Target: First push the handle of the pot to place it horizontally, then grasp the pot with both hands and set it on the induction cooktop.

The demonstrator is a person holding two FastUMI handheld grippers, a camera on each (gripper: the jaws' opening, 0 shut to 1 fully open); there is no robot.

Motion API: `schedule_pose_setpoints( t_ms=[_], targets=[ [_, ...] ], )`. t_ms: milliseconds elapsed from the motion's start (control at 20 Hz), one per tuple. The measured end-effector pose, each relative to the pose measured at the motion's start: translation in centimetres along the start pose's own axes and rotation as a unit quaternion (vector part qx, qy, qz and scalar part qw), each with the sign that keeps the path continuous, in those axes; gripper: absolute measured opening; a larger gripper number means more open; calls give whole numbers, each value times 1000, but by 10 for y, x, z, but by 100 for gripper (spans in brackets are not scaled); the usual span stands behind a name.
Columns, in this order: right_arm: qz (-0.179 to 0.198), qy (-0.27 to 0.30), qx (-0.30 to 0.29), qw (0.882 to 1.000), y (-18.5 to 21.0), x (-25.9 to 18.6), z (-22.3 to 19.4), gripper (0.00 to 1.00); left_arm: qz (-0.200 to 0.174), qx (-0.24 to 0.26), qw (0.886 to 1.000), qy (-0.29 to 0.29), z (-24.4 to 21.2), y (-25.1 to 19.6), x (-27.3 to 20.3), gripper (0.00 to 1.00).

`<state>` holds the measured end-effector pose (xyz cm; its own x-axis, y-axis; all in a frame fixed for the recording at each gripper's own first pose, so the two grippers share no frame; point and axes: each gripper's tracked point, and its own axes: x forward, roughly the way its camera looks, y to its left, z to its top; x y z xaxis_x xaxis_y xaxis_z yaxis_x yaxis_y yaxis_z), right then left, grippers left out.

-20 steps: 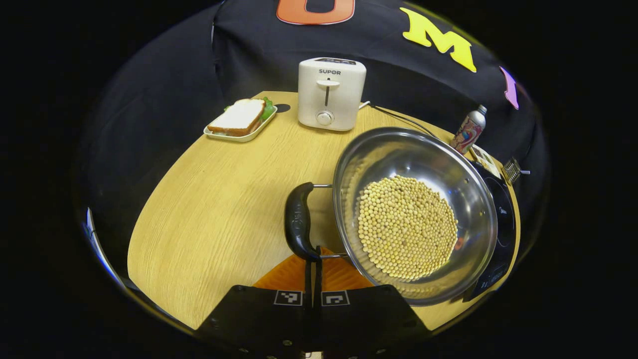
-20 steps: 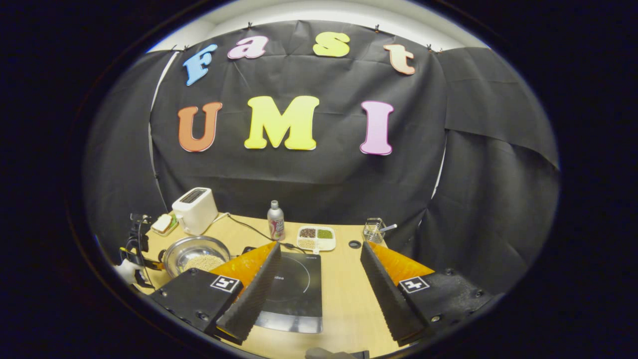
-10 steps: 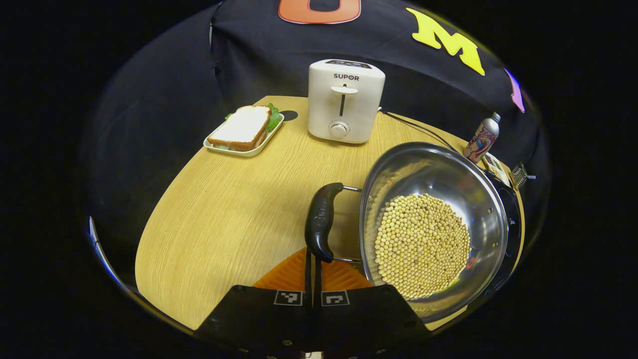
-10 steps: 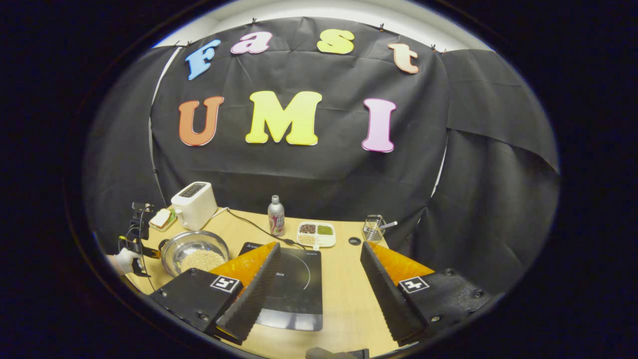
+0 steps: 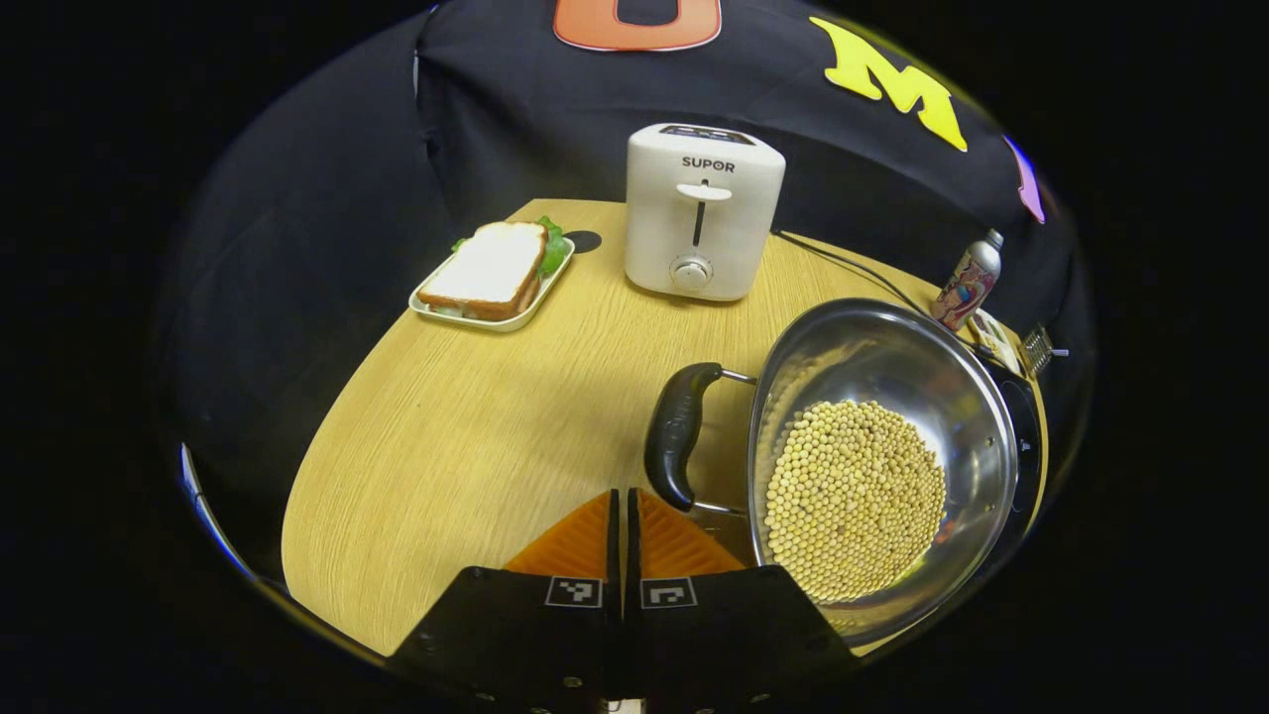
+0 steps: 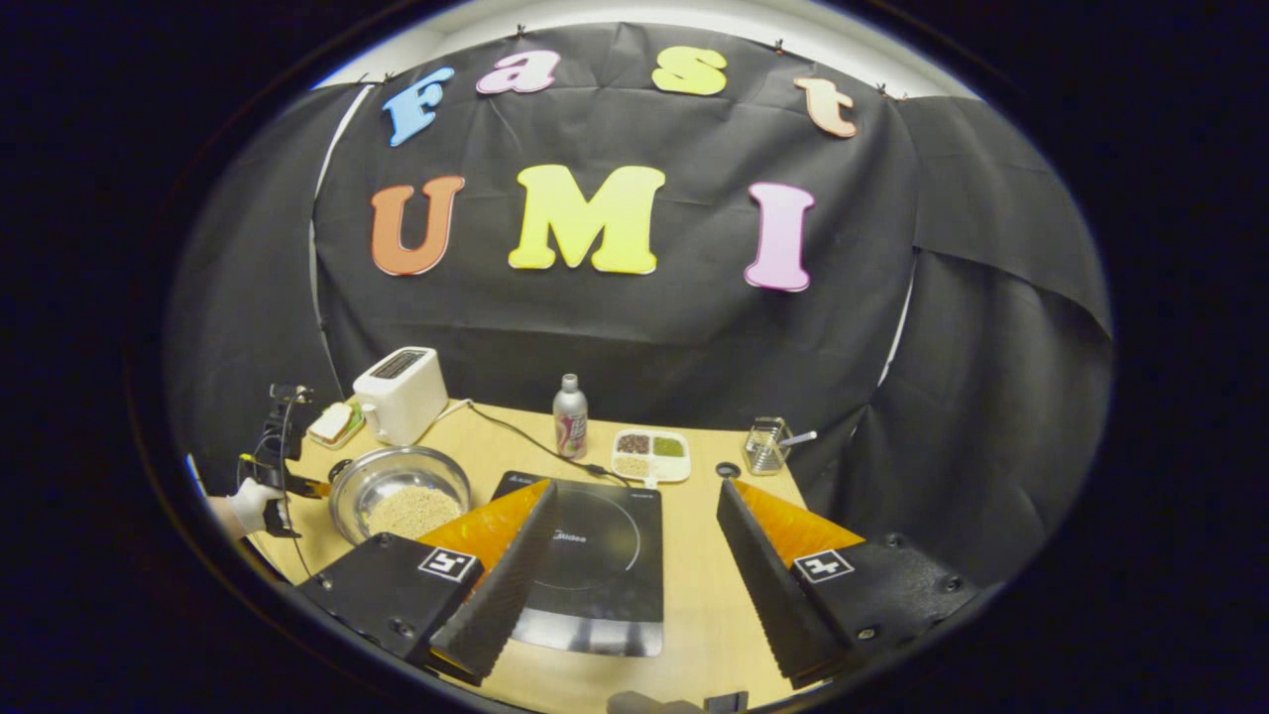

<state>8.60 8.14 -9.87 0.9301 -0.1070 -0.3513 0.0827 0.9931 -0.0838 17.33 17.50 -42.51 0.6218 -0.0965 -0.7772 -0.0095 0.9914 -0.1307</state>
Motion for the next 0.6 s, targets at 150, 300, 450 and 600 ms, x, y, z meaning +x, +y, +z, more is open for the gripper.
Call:
schedule_pose_setpoints(
  t_ms=[150, 300, 450, 600],
  targets=[
    [21, 11, 2, 1000, 17, 15, -11, 100, -17, 15, 1000, -17, 0, 2, -18, 47],
    [48, 34, 3, 998, 42, 34, -27, 100, -1, 21, 999, -35, 7, 17, -33, 83],
    [82, 65, 9, 994, 71, 57, -47, 100, 0, 27, 999, -44, 10, 22, -44, 97],
    [114, 107, 20, 987, 105, 82, -72, 100, -14, 43, 997, -60, 22, 17, -52, 97]
  ],
)
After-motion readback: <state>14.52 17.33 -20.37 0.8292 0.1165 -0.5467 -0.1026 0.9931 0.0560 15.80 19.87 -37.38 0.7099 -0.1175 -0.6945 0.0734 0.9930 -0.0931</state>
